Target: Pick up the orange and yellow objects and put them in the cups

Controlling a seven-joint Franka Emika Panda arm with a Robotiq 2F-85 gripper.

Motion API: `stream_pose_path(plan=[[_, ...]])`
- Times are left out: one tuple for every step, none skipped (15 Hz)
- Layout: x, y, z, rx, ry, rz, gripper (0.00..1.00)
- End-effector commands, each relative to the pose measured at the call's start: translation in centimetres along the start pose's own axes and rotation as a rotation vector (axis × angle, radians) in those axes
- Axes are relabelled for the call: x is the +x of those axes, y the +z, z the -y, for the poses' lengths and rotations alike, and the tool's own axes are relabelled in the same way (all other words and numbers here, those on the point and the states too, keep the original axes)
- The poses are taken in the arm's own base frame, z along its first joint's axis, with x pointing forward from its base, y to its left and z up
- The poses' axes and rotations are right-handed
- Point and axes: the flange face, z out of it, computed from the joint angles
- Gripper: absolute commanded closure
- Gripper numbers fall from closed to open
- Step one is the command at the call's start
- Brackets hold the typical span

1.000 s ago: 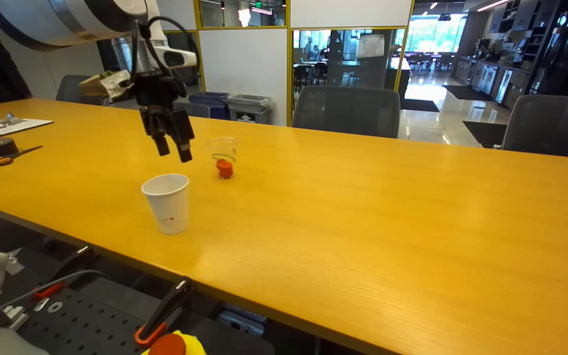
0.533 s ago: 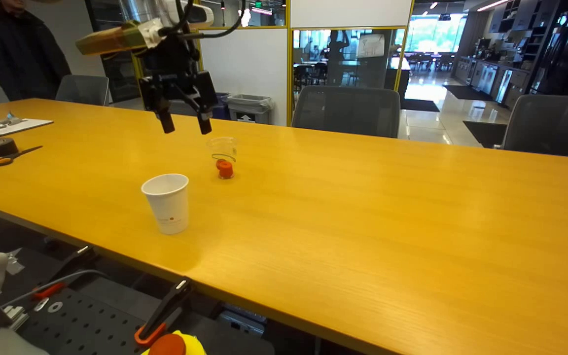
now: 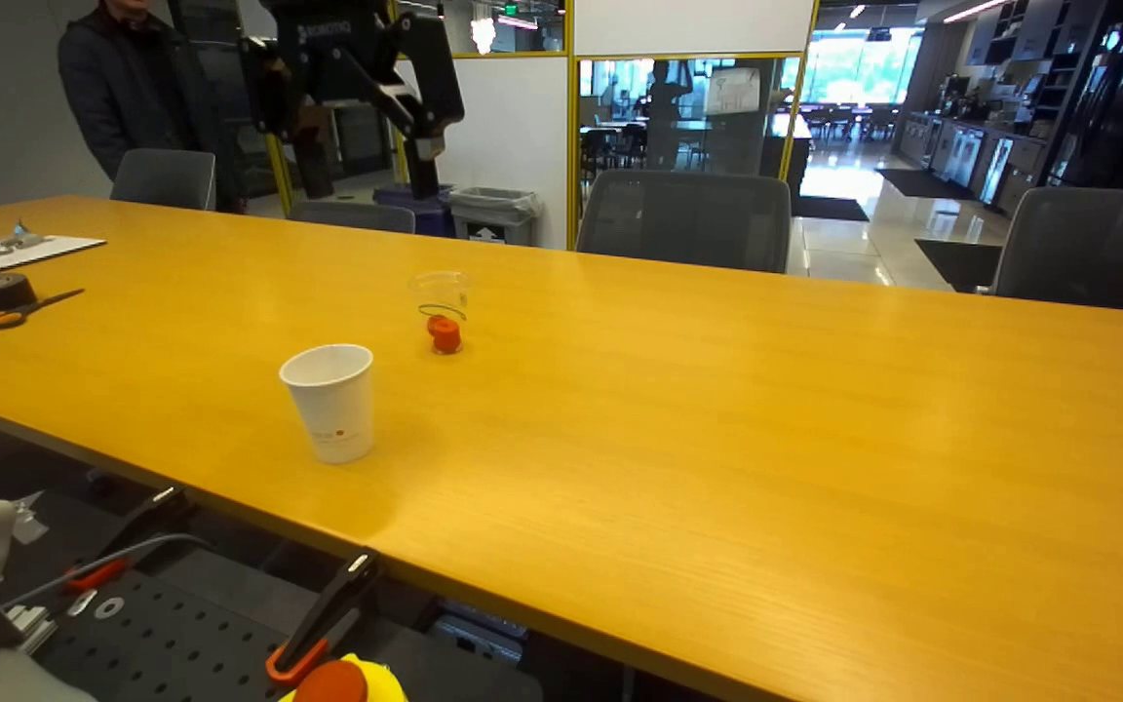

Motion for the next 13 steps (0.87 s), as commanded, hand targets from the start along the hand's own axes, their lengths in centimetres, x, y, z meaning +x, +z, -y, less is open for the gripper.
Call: stream_pose_path(plan=[[-2.5, -1.6, -2.6, 0.046, -0.015, -0.049, 0.0], [-3.0, -1.7, -3.2, 0.06, -0.015, -0.057, 0.0], [-3.3, -1.7, -3.6, 0.069, -0.014, -0.065, 0.0], [-3.6, -1.8, -4.0, 0.077, -0.009, -0.071, 0.0], [-3.9, -1.8, -4.4, 0.083, -0.004, -0.077, 0.0], [-4.0, -1.7, -4.8, 0.091, 0.01, -0.08, 0.0], [-3.2, -1.2, -4.1, 0.083, 0.011, -0.061, 0.0], [-3.3, -1.2, -4.4, 0.088, 0.017, -0.064, 0.0], [-3.4, -1.2, -4.5, 0.09, 0.019, -0.065, 0.0], [-3.4, -1.2, -4.6, 0.091, 0.02, -0.065, 0.0], [-3.4, -1.2, -4.6, 0.091, 0.02, -0.065, 0.0], [-3.4, -1.2, -4.6, 0.091, 0.02, -0.065, 0.0], [-3.4, -1.1, -4.6, 0.091, 0.019, -0.065, 0.0]])
